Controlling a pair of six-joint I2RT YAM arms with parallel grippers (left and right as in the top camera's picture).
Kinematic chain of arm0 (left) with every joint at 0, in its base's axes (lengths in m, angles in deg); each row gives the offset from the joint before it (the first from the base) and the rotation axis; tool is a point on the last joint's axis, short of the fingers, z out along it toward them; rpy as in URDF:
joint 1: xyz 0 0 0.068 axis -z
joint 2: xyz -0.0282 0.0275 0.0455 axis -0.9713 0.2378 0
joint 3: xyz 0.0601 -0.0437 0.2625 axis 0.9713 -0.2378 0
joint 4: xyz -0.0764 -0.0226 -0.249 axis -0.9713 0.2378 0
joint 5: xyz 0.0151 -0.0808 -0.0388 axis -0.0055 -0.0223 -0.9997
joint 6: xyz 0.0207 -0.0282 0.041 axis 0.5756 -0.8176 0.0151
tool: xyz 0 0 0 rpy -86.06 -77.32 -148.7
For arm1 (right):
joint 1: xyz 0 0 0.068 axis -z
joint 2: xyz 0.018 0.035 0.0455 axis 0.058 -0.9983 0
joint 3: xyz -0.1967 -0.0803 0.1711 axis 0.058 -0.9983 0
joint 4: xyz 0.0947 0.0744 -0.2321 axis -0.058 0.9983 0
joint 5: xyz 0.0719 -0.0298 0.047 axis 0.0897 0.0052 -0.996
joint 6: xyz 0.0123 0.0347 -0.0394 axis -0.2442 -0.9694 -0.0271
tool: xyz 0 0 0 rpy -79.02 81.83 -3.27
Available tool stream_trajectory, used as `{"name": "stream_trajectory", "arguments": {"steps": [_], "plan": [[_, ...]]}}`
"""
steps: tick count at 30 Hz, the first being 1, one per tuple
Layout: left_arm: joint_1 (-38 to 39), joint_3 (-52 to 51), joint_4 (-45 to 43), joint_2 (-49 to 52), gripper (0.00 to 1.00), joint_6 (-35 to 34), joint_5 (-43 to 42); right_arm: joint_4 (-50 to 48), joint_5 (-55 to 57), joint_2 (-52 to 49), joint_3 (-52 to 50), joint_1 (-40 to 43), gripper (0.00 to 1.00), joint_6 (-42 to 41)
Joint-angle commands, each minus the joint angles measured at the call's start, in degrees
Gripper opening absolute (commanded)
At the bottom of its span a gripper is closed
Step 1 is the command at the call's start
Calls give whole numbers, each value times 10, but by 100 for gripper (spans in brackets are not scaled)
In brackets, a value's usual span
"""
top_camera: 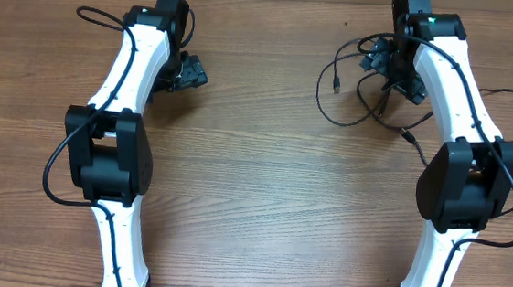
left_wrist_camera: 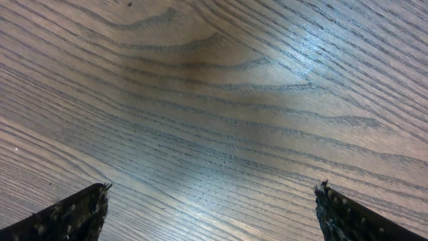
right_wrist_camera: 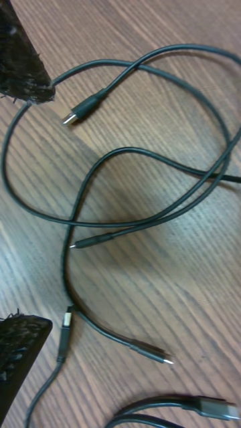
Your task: Untangle cables
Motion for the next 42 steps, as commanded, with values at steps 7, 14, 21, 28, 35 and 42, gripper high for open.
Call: {"name": "stream_trajectory", "arguments": {"steps": [7,14,21,28,35,42], "plan": [[5,-1,0,-9,100,9,7,-54,20,0,8,2,100,1],[5,-1,0,-9,100,9,7,-70,20,0,8,2,100,1],[5,-1,0,-9,100,9,7,-70,20,0,8,2,100,1],[5,-1,0,-9,100,9,7,-70,20,0,8,2,100,1],[5,-1,0,-9,99,9,7,-70,20,0,8,2,100,1],[5,-1,0,-9,100,9,7,-70,19,0,8,2,100,1]]}}
